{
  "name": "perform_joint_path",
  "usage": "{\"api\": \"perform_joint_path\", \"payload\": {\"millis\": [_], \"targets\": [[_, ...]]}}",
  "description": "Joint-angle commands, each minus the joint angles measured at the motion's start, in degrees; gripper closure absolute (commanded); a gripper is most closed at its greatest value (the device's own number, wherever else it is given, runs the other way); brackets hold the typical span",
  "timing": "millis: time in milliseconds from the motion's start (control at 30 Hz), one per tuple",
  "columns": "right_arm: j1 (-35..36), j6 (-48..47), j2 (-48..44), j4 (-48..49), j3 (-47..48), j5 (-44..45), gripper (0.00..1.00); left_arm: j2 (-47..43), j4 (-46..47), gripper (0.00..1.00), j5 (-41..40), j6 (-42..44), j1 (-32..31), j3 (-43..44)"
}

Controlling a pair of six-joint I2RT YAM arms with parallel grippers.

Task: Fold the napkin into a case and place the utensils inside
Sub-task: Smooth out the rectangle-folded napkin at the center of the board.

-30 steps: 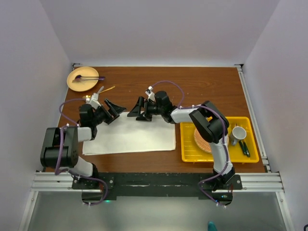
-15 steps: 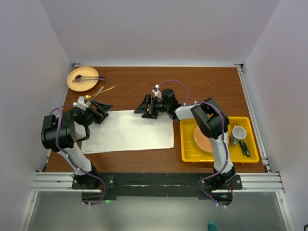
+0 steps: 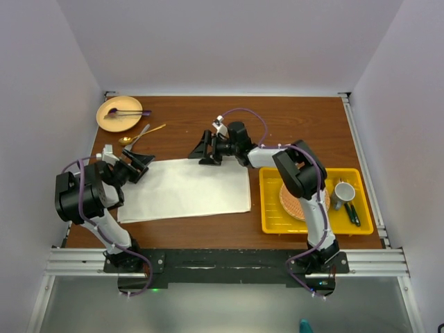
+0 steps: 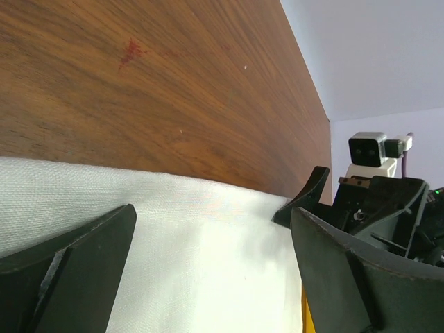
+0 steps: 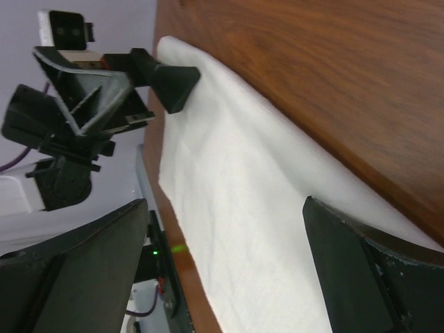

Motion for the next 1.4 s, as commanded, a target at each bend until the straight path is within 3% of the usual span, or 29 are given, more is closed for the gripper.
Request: {"api": "perform_joint_path", "payload": {"millis": [0,200,400,567,1067,1200,1267,1367], "targets": [[4.78,7.33,2.1,9.54,5.4,-0.36,0.02,-0.73,-1.95,0.0,-0.35,3.27,0.55,-1.12],[4.87,11.57,8.26,12.2,9.19,-0.18,0.02,-1.43,-3.45,0.0,-0.96,4.41,0.64,-1.12],[0.66,8.58,7.57,9.13,4.18,-1.49,0.02,-1.08,-3.89,0.0,-0.97,5.03,0.55,-1.12],[-4.7,3.48,5.8,4.11,0.75,-3.43,0.02,-0.56,-3.98,0.0,-1.14,5.12,0.81,-0.77],[-15.96,-17.34,0.71,-23.65,0.83,-5.98,0.02,-0.03,-5.38,0.0,-1.49,5.21,1.17,0.55],[-16.4,-21.31,0.7,-25.52,1.28,-5.19,0.02,-0.12,-4.07,0.0,-1.41,3.55,1.17,0.28],[-15.87,-20.87,1.05,-24.12,1.45,-5.37,0.02,-0.99,1.72,0.0,2.19,0.22,0.03,0.63],[-14.91,-20.96,0.97,-23.32,3.2,-4.75,0.02,-5.11,-0.72,0.0,0.45,0.11,-5.15,3.61]]}}
